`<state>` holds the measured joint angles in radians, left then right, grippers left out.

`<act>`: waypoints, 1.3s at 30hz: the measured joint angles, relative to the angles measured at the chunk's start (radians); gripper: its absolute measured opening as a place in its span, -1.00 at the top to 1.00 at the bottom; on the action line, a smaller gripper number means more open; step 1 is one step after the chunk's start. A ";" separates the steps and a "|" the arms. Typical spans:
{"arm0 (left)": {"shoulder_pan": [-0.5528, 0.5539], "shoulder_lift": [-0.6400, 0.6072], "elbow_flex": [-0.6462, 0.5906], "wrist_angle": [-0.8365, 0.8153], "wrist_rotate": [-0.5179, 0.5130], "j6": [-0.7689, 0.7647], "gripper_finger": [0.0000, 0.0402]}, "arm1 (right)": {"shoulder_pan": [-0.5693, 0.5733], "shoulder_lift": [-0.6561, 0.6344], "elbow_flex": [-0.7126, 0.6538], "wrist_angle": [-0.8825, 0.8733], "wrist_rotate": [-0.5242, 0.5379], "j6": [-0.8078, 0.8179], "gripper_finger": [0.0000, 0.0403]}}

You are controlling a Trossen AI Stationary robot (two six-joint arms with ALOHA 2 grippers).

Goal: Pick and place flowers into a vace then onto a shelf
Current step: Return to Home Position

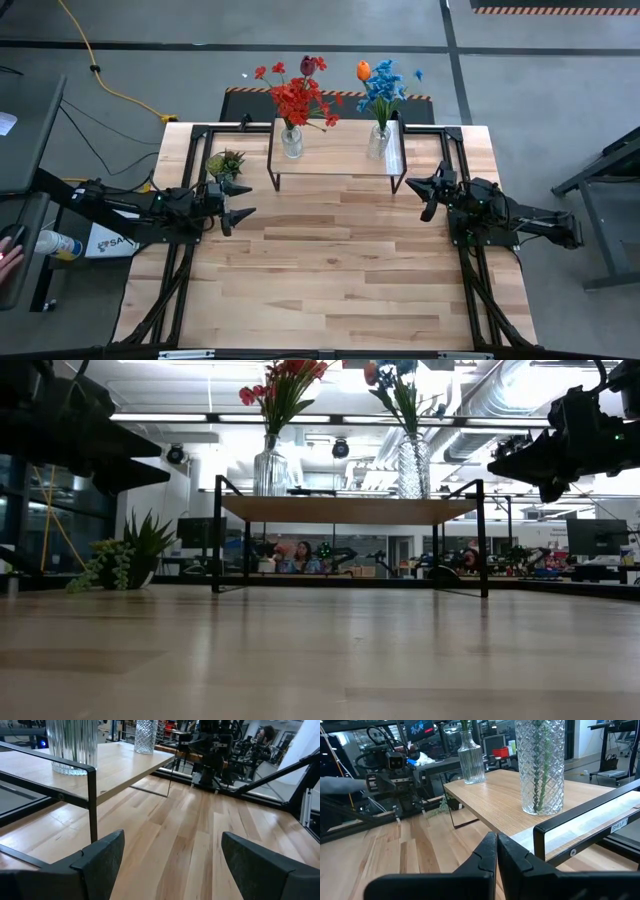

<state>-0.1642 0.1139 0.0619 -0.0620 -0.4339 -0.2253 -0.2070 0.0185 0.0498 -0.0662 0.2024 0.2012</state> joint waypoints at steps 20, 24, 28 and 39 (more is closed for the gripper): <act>0.000 0.000 0.001 0.000 0.000 0.000 -0.82 | 0.000 0.000 0.000 0.000 0.000 0.000 0.96; 0.000 0.000 0.001 0.000 0.000 0.000 -0.82 | 0.000 0.000 0.000 0.000 0.000 0.000 0.98; 0.000 0.000 0.001 0.000 0.000 0.000 -0.82 | 0.000 0.000 0.000 0.000 0.000 0.000 0.96; 0.000 0.000 0.001 0.000 0.000 0.000 -0.82 | 0.000 0.000 0.000 0.000 0.000 0.000 0.98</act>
<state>-0.1640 0.1137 0.0631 -0.0618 -0.4340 -0.2253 -0.2070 0.0185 0.0498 -0.0662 0.2021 0.2008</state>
